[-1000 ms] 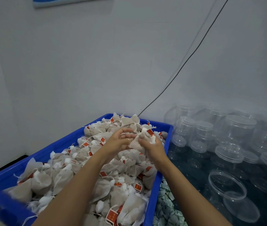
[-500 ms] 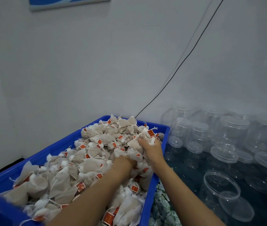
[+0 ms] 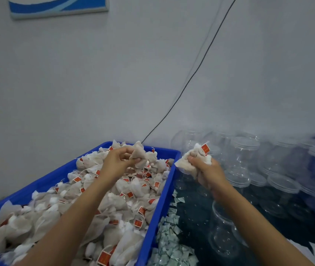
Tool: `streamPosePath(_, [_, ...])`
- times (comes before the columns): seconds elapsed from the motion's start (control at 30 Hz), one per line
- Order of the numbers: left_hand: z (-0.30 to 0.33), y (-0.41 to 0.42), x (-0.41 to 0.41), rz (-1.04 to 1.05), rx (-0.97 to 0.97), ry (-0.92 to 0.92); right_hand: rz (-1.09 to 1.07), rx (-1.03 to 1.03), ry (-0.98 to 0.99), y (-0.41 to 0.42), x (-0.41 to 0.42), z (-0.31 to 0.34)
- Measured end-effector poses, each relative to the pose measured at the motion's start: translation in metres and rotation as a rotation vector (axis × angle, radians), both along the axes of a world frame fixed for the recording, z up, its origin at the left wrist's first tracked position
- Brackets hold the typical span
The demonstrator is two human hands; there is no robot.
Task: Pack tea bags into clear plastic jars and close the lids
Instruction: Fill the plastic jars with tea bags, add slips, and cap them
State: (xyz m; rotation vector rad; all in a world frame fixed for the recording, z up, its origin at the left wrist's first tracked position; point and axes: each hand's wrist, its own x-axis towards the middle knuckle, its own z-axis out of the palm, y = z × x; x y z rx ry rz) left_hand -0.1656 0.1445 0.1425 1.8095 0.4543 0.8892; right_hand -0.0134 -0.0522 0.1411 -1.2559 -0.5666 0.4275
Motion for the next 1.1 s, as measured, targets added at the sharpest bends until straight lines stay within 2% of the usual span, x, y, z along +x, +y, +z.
streamPosePath(0.2, [0.015,-0.083,0.047,-0.241,-0.049,-0.011,-0.117,-0.081,-0.085,-0.079,0.021,0.007])
streamPosePath(0.43, [-0.012,-0.16,0.112,-0.356,0.168,0.158,-0.202,-0.081,-0.011,-0.127,0.036,-0.013])
streamPosePath(0.57, [-0.037,-0.172,0.127,-0.298,0.276,0.207,-0.206,-0.112,-0.003,-0.14,0.043,-0.024])
streamPosePath(0.67, [-0.05,-0.175,0.129,-0.219,0.338,0.173,-0.068,-0.071,0.061,-0.147,0.05,-0.034])
streamPosePath(0.8, [-0.059,-0.182,0.13,-0.12,0.364,0.063,0.095,-0.127,0.004,-0.147,0.047,-0.044])
streamPosePath(1.0, [-0.07,-0.179,0.128,-0.126,0.513,0.052,0.082,-0.212,-0.083,-0.139,0.047,-0.054])
streamPosePath(1.1, [-0.072,-0.182,0.129,-0.125,0.518,0.031,0.038,-0.168,-0.155,-0.136,0.046,-0.06])
